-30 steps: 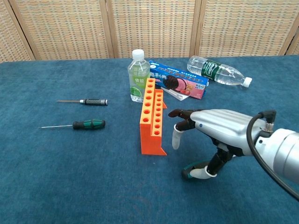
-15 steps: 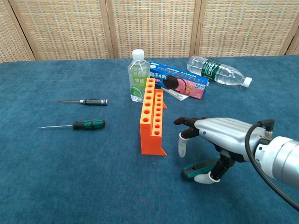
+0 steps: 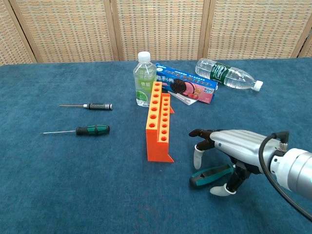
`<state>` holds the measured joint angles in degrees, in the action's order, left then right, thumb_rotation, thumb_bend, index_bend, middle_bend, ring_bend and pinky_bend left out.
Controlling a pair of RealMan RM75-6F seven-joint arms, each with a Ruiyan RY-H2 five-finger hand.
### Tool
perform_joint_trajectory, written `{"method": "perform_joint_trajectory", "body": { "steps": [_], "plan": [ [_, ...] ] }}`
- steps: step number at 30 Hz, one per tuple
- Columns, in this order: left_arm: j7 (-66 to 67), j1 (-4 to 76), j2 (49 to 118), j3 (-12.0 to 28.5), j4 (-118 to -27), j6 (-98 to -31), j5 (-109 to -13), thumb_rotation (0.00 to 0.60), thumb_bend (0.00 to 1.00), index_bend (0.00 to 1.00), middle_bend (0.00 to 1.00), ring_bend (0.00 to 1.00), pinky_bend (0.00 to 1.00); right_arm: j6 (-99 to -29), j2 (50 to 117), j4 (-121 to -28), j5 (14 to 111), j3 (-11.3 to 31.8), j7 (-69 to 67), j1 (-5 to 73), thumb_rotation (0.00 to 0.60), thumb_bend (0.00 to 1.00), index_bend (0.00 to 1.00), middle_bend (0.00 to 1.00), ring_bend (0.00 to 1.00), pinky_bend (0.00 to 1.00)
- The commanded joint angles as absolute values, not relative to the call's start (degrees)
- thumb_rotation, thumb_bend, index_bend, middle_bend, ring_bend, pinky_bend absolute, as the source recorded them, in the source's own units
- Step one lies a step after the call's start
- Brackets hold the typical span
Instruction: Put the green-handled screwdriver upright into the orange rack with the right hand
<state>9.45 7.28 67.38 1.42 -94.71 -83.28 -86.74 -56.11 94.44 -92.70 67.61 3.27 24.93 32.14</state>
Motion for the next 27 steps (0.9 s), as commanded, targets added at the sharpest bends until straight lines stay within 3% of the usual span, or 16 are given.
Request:
{"method": "perform_joint_trajectory", "body": {
  "steps": [1,16,27],
  "plan": [
    [9.4,7.3,67.4,1.4,-94.7,-83.3,-86.7,0.6,0.0,0.0,0.0,0.0,0.0,-56.1,94.4,-92.6,67.6,3.2,24.7,32.1,0.6,0.2,0.42,0.0,0.0,0.0],
    [8.8,7.3,67.1,1.5,-94.7,-83.3,-86.7,0.6,0.0,0.0,0.0,0.0,0.0,-55.7,96.0,-90.8,66.7,3.1,24.3,32.7,0.6,0.21,0.45,0.0,0.0,0.0],
    [8.6,7.3,67.1,1.4,-94.7,-83.3,-86.8,0.6,0.0,0.0,0.0,0.0,0.0,-56.4,96.5,-90.2,67.5,3.0,23.7,32.6,0.6,0.21,0.59,0.07,0.0,0.0]
  ]
}}
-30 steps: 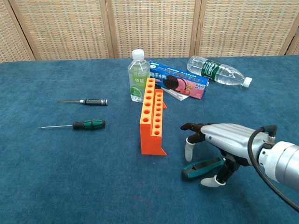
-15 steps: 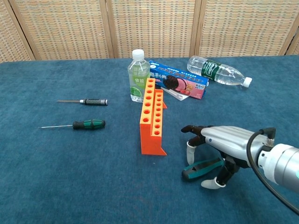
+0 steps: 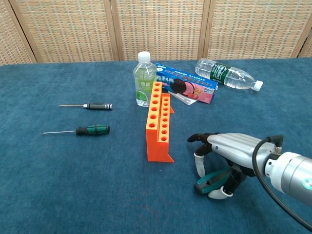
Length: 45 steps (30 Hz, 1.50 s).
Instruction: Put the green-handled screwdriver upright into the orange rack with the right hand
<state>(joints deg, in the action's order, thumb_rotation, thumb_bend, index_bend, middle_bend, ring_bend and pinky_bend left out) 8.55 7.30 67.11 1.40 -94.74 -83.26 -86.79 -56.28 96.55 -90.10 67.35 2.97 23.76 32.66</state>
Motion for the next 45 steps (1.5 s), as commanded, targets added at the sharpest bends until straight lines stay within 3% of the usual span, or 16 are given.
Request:
{"method": "perform_joint_trajectory", "body": {
  "steps": [1,14,34,45],
  "plan": [
    [8.6,7.3,67.2,1.4,-94.7,-83.2,-86.9,0.6,0.0,0.0,0.0,0.0,0.0,-56.6,96.4,-90.5,67.5,3.1,23.6,32.6,0.6,0.21,0.6,0.08,0.0,0.0],
    [8.4,7.3,67.1,1.4,-94.8,-83.6,-87.2,0.6,0.0,0.0,0.0,0.0,0.0,-59.3,92.4,-96.3,67.7,5.1,25.5,32.8,0.6,0.21,0.64,0.11,0.0,0.0],
    [8.1,7.3,67.1,1.4,-94.7,-83.7,-87.4,0.6,0.0,0.0,0.0,0.0,0.0,-67.9,84.6,-108.6,60.5,13.2,27.1,31.4,0.6,0.21,0.67,0.11,0.0,0.0],
    [8.1,7.3,67.1,1.4,-94.8,-83.9,-87.6,0.6,0.0,0.0,0.0,0.0,0.0,-70.4,80.5,-113.4,59.6,15.3,29.3,32.1,0.6,0.21,0.69,0.11,0.0,0.0]
  ]
}}
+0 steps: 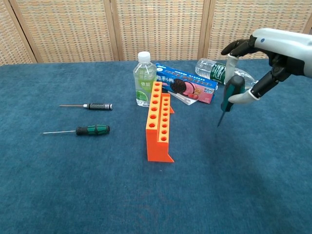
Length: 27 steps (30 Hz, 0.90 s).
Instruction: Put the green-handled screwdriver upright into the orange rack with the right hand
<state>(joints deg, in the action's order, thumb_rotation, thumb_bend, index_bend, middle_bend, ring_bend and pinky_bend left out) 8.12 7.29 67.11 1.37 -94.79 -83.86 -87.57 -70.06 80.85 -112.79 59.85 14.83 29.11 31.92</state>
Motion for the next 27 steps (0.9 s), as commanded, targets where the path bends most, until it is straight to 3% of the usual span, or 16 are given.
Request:
{"method": "perform_joint_trajectory", "body": {
  "steps": [1,16,27],
  "plan": [
    [8.0,7.3,67.1,1.4,-94.8,-83.9,-87.6,0.6,0.0,0.0,0.0,0.0,0.0,-70.6,80.3,-113.7,59.4,15.5,29.4,32.2,0.6,0.21,0.69,0.11,0.0,0.0],
    [7.9,7.3,67.1,1.4,-94.7,-83.8,-87.6,0.6,0.0,0.0,0.0,0.0,0.0,-68.5,74.0,-122.3,44.2,22.8,21.5,33.5,0.6,0.21,0.69,0.1,0.0,0.0],
    [8.1,7.3,67.2,1.3,-94.7,-83.8,-87.7,0.6,0.0,0.0,0.0,0.0,0.0,-67.2,70.5,-125.7,38.8,24.9,17.2,34.9,0.6,0.21,0.69,0.11,0.0,0.0]
  ]
}}
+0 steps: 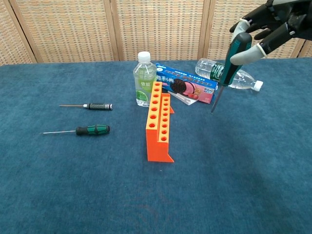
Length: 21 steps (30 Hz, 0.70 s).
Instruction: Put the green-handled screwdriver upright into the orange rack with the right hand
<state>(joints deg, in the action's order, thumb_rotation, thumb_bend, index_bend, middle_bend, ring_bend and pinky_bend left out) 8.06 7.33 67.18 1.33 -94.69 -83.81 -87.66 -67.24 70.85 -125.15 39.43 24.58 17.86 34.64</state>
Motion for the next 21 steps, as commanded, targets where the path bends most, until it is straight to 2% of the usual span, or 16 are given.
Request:
{"method": "perform_joint_trajectory", "body": {
  "steps": [1,11,21],
  "plan": [
    [8.0,7.3,67.2,1.3,-94.7,-83.9,-87.7,0.6,0.0,0.0,0.0,0.0,0.0,-67.2,70.5,-125.8,38.5,25.0,16.8,35.0,0.6,0.21,0.69,0.11,0.0,0.0],
    [7.5,7.2,67.0,1.5,-94.6,-84.1,-87.6,0.6,0.0,0.0,0.0,0.0,0.0,-66.2,69.3,-127.7,36.0,26.3,12.1,36.1,0.6,0.21,0.69,0.11,0.0,0.0],
    [7.0,7.2,66.9,1.6,-94.5,-84.3,-87.6,0.6,0.0,0.0,0.0,0.0,0.0,-69.4,72.3,-127.6,34.9,28.5,8.4,38.1,0.6,0.21,0.69,0.11,0.0,0.0]
  ]
}}
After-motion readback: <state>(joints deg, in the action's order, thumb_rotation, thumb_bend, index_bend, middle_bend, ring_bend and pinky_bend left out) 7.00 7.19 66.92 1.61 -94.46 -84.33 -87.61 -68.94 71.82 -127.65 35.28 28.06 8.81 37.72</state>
